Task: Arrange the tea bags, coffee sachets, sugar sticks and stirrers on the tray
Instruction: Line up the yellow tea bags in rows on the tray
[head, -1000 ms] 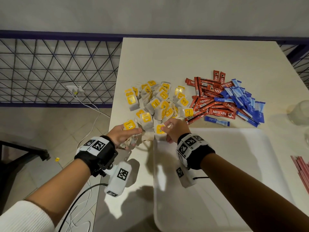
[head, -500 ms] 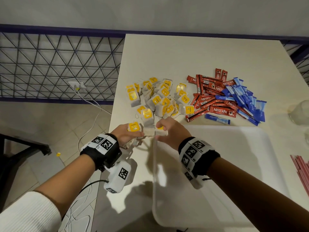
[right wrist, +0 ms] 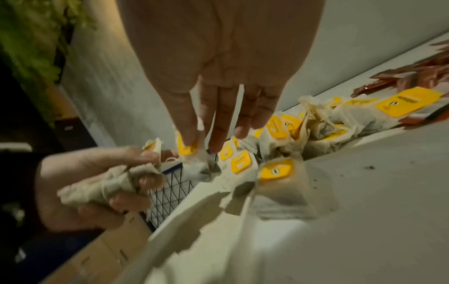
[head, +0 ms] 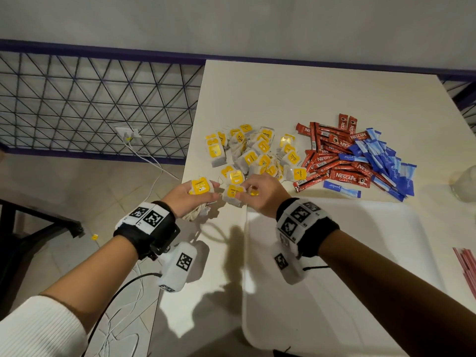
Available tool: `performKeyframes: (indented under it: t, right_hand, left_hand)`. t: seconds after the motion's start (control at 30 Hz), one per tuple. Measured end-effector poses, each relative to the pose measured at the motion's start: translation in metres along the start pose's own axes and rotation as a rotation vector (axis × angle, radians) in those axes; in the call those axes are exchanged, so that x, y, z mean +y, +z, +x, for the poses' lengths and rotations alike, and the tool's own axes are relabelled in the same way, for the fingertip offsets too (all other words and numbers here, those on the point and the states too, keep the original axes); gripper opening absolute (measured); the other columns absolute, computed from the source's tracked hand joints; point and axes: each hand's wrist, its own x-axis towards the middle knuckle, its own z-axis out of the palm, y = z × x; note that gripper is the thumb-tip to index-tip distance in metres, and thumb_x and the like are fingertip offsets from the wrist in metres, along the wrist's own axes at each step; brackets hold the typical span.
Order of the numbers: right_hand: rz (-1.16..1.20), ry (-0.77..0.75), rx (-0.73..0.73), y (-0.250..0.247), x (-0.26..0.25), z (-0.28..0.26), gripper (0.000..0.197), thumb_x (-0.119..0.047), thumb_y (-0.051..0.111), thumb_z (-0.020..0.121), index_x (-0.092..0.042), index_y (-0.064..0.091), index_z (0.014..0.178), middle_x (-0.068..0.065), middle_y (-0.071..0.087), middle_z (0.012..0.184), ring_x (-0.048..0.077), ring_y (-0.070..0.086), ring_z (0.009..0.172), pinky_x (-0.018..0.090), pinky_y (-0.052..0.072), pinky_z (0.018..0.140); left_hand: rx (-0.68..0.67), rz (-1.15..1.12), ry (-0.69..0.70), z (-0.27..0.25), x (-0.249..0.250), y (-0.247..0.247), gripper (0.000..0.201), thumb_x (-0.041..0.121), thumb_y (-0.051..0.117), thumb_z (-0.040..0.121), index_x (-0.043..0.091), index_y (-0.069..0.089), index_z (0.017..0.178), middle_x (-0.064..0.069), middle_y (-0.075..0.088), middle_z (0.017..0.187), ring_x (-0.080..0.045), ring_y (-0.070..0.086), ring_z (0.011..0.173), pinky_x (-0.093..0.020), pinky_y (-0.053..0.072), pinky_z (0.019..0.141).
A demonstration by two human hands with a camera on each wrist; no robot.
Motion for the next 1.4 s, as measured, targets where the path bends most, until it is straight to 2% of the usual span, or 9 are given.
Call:
performKeyframes:
  t: [0.1, 0.23, 0.57, 0.67, 0.77, 1.0, 1.1, 1.27, 1.4]
  right_hand:
    - [0.192, 0.121, -0.103, -0.013, -0.009, -0.005, 0.016, -0.016, 0.064, 0.086, 0.0, 0.061, 0.084, 0.004, 0.046, 0.061, 0.003, 0.042, 0.057, 0.014, 0.031, 0.057]
    - [0.314, 0.225, -0.111, -0.023, -0.009, -0.011, 0.013, -0.014, 0.064, 0.084, -0.006, 0.057, 0.076, 0.016, 0.049, 0.075, 0.019, 0.046, 0.074, 0.028, 0.036, 0.071]
    - [0.326, 0.255, -0.04, -0.045, 0.013, -0.032, 0.03, -0.014, 0.063, 0.085, -0.013, 0.045, 0.06, -0.001, 0.04, 0.059, 0.011, 0.039, 0.059, 0.024, 0.033, 0.062]
    - [0.361, 0.245, -0.021, -0.049, 0.02, -0.036, 0.028, -0.012, 0.063, 0.085, -0.012, 0.046, 0.062, -0.001, 0.035, 0.057, 0.011, 0.037, 0.058, 0.025, 0.033, 0.061]
    - [0.399, 0.269, -0.025, -0.052, 0.025, -0.037, 0.029, -0.011, 0.063, 0.084, -0.014, 0.046, 0.062, -0.002, 0.035, 0.056, 0.012, 0.036, 0.059, 0.028, 0.034, 0.064]
    - [0.44, 0.292, -0.039, -0.065, 0.026, -0.039, 0.024, -0.011, 0.063, 0.084, -0.019, 0.05, 0.065, -0.003, 0.05, 0.062, 0.009, 0.046, 0.062, 0.022, 0.038, 0.066]
    - [0.429, 0.286, -0.054, -0.07, 0.03, -0.041, 0.023, -0.012, 0.063, 0.084, -0.018, 0.051, 0.065, -0.003, 0.052, 0.064, 0.009, 0.048, 0.064, 0.024, 0.039, 0.07]
    - [0.409, 0.271, -0.083, -0.075, 0.034, -0.043, 0.023, -0.017, 0.065, 0.083, -0.02, 0.052, 0.064, -0.003, 0.053, 0.063, 0.017, 0.047, 0.067, 0.032, 0.04, 0.074]
    - [0.375, 0.257, -0.097, -0.079, 0.034, -0.045, 0.023, -0.019, 0.065, 0.084, -0.021, 0.051, 0.065, -0.001, 0.054, 0.062, 0.015, 0.048, 0.062, 0.028, 0.039, 0.07]
  left_hand:
    - [-0.079, 0.005, 0.026, -0.002, 0.007, 0.006, 0.029, 0.015, 0.077, 0.071, 0.027, 0.068, 0.096, 0.004, 0.071, 0.093, -0.01, 0.063, 0.086, -0.02, 0.048, 0.087]
    - [-0.103, 0.04, 0.002, -0.005, 0.014, 0.022, 0.014, 0.011, 0.071, 0.078, 0.022, 0.069, 0.086, 0.007, 0.071, 0.083, -0.016, 0.062, 0.086, -0.031, 0.045, 0.094]
    - [-0.013, 0.126, -0.005, -0.001, 0.018, 0.034, 0.014, 0.02, 0.072, 0.08, 0.02, 0.066, 0.068, 0.015, 0.064, 0.054, -0.002, 0.059, 0.059, -0.02, 0.042, 0.069]
    - [-0.02, 0.148, -0.073, -0.003, 0.018, 0.037, 0.036, 0.041, 0.079, 0.064, 0.01, 0.062, 0.069, -0.003, 0.057, 0.063, -0.018, 0.048, 0.059, -0.028, 0.035, 0.063]
    - [-0.017, 0.162, -0.105, -0.006, 0.021, 0.044, 0.042, 0.043, 0.079, 0.059, 0.009, 0.058, 0.073, -0.006, 0.042, 0.058, -0.013, 0.034, 0.044, -0.026, 0.025, 0.052]
    - [0.004, 0.066, -0.061, -0.001, 0.019, 0.058, 0.068, 0.057, 0.082, 0.05, 0.011, 0.07, 0.098, -0.005, 0.067, 0.097, -0.019, 0.06, 0.09, -0.028, 0.04, 0.086]
    - [0.017, 0.041, -0.086, 0.001, 0.015, 0.062, 0.094, 0.072, 0.078, 0.038, 0.009, 0.068, 0.107, -0.003, 0.063, 0.087, -0.02, 0.057, 0.077, -0.03, 0.043, 0.071]
    - [-0.076, -0.022, -0.08, -0.011, 0.029, 0.085, 0.015, 0.026, 0.072, 0.077, 0.015, 0.071, 0.089, 0.01, 0.07, 0.066, 0.001, 0.063, 0.061, -0.01, 0.044, 0.059]
    - [-0.071, -0.004, -0.087, -0.011, 0.024, 0.097, 0.015, 0.024, 0.083, 0.064, 0.024, 0.072, 0.074, 0.013, 0.071, 0.07, -0.001, 0.064, 0.07, -0.021, 0.045, 0.082]
